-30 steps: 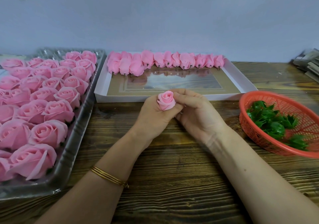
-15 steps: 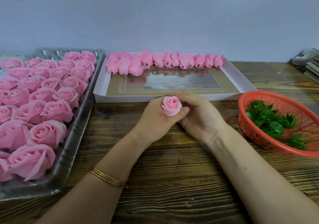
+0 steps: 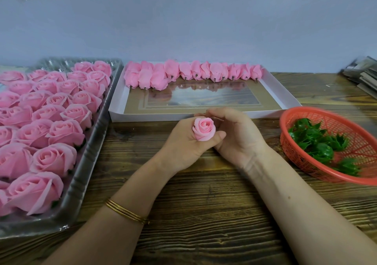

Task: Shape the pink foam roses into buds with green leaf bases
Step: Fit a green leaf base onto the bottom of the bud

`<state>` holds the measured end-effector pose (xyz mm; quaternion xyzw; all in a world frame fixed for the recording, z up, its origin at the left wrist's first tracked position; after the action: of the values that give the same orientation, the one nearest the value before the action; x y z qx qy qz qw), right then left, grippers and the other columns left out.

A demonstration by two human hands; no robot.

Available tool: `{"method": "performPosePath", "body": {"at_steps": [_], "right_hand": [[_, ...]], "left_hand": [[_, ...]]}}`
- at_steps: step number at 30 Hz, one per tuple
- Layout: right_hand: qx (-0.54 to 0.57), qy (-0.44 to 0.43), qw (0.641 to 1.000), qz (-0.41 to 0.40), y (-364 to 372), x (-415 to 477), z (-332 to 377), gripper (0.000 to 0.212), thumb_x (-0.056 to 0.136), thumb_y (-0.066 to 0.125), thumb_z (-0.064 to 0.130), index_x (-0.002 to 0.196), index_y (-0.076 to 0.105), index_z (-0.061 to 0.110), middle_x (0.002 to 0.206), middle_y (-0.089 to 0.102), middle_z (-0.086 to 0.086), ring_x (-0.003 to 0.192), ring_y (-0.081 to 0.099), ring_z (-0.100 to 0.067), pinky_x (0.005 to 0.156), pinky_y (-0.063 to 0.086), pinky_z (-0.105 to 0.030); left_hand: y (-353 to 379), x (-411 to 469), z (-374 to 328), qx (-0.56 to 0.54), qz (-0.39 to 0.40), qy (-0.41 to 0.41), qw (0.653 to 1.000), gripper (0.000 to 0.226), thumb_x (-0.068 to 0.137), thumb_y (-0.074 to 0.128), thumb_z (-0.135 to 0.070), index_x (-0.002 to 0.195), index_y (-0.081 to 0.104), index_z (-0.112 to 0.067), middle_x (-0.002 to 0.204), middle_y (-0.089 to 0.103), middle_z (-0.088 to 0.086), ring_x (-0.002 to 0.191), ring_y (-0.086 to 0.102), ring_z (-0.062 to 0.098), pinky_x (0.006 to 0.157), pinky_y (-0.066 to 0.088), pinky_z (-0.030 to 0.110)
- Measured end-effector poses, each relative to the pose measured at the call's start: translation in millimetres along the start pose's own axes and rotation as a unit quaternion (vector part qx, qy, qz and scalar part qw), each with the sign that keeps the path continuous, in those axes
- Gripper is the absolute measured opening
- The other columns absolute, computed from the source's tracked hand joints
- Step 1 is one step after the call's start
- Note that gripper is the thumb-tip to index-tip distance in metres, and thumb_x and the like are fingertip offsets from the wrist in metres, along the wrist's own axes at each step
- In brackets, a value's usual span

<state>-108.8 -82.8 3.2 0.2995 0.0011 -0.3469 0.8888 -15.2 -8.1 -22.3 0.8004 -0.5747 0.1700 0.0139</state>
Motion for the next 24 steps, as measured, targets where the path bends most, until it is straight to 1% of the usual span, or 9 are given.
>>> {"method": "performPosePath", "body": {"at_steps": [2, 6, 8, 11, 14, 16, 19, 22, 24], "right_hand": [[-0.001, -0.002, 1.0, 0.015, 0.5, -2.3, 1.8, 0.012, 0.07, 0.059, 0.009, 0.064, 0.068, 0.005, 0.078, 0.063, -0.013, 0.074, 0.061, -0.023, 0.075, 0.05, -0.032], [-0.036, 0.003, 0.999, 0.032, 1.2, -2.5, 1.0, 0.014, 0.065, 0.062, 0.005, 0.054, 0.068, 0.012, 0.083, 0.058, -0.013, 0.077, 0.059, -0.023, 0.076, 0.047, -0.033], [-0.038, 0.001, 0.999, 0.024, 0.5, -0.9, 0.2, 0.012, 0.061, 0.066, 0.002, 0.054, 0.065, 0.011, 0.081, 0.059, -0.01, 0.076, 0.059, -0.021, 0.076, 0.046, -0.033], [-0.049, -0.01, 0.999, -0.001, -1.8, 2.2, -1.1, 0.009, 0.071, 0.063, -0.001, 0.066, 0.06, 0.006, 0.078, 0.06, -0.009, 0.075, 0.059, -0.019, 0.073, 0.048, -0.031], [-0.065, -0.024, 0.997, -0.027, -0.9, 2.9, -2.9, 0.005, 0.086, 0.058, 0.0, 0.082, 0.06, 0.0, 0.078, 0.059, -0.012, 0.074, 0.059, -0.021, 0.071, 0.049, -0.031], [-0.036, -0.045, 0.998, -0.038, 0.6, 1.8, -1.8, 0.006, 0.08, 0.063, 0.006, 0.081, 0.062, 0.001, 0.078, 0.059, -0.012, 0.077, 0.057, -0.021, 0.076, 0.047, -0.032], [-0.014, -0.09, 0.996, -0.017, 2.8, -0.4, 1.9, 0.007, 0.066, 0.072, 0.01, 0.066, 0.066, 0.011, 0.084, 0.054, -0.012, 0.08, 0.053, -0.018, 0.08, 0.042, -0.032], [-0.062, -0.11, 0.992, 0.028, 3.8, -1.8, -0.7, 0.006, 0.068, 0.068, 0.007, 0.066, 0.068, 0.013, 0.085, 0.058, -0.009, 0.078, 0.057, -0.016, 0.076, 0.045, -0.027], [-0.11, -0.126, 0.985, 0.041, 3.7, -2.4, -4.5, 0.008, 0.065, 0.068, 0.005, 0.067, 0.07, 0.013, 0.083, 0.066, -0.005, 0.08, 0.062, -0.015, 0.078, 0.05, -0.025]], "left_hand": [[0.4, -0.5, -1.8, 0.0, 0.007, 0.007, 1.0, 0.019, 0.083, 0.07, -0.014, 0.073, 0.058, -0.005, 0.07, 0.056, 0.003, 0.068, 0.052, 0.006, 0.066, 0.044, 0.016], [0.9, -0.9, -3.9, 0.013, 0.023, 0.002, 1.0, 0.011, 0.082, 0.07, -0.017, 0.077, 0.062, -0.012, 0.076, 0.061, -0.009, 0.073, 0.056, 0.004, 0.071, 0.045, 0.016], [1.5, -0.6, -4.2, 0.022, 0.03, -0.002, 0.999, 0.025, 0.083, 0.071, -0.013, 0.068, 0.056, -0.025, 0.065, 0.056, -0.017, 0.067, 0.052, 0.0, 0.068, 0.041, 0.014], [1.6, -0.4, -3.4, 0.038, 0.037, -0.004, 0.999, 0.039, 0.086, 0.071, -0.004, 0.063, 0.051, -0.029, 0.058, 0.052, -0.019, 0.061, 0.047, -0.003, 0.063, 0.038, 0.011], [0.6, -1.0, -4.5, 0.028, 0.013, -0.005, 1.0, 0.024, 0.086, 0.071, -0.004, 0.072, 0.061, -0.022, 0.066, 0.06, -0.017, 0.066, 0.054, -0.002, 0.067, 0.043, 0.011], [-0.5, -1.0, -5.0, 0.006, -0.003, -0.015, 1.0, 0.007, 0.087, 0.071, -0.007, 0.088, 0.071, -0.014, 0.083, 0.071, -0.009, 0.078, 0.062, 0.0, 0.075, 0.048, 0.014], [-1.7, -1.4, -7.0, 0.011, -0.014, -0.027, 0.999, 0.007, 0.088, 0.07, -0.01, 0.094, 0.073, -0.012, 0.089, 0.074, -0.002, 0.082, 0.063, 0.003, 0.078, 0.048, 0.017], [-1.1, -0.7, -8.5, 0.016, -0.027, -0.034, 0.999, 0.014, 0.088, 0.069, -0.009, 0.096, 0.068, 0.002, 0.091, 0.072, 0.014, 0.08, 0.062, 0.012, 0.075, 0.05, 0.027], [-1.2, -0.9, -9.5, 0.015, -0.023, -0.037, 0.999, 0.017, 0.088, 0.068, -0.009, 0.101, 0.069, 0.002, 0.097, 0.072, 0.016, 0.088, 0.069, 0.019, 0.078, 0.053, 0.03]]}}
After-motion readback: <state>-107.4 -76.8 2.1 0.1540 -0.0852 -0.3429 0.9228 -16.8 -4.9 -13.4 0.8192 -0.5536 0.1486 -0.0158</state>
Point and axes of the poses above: each hand's wrist, its own x-axis towards the middle knuckle, its own y-axis out of the palm, z = x × y, the point moved 1 cm from there along x, towards the middle knuckle
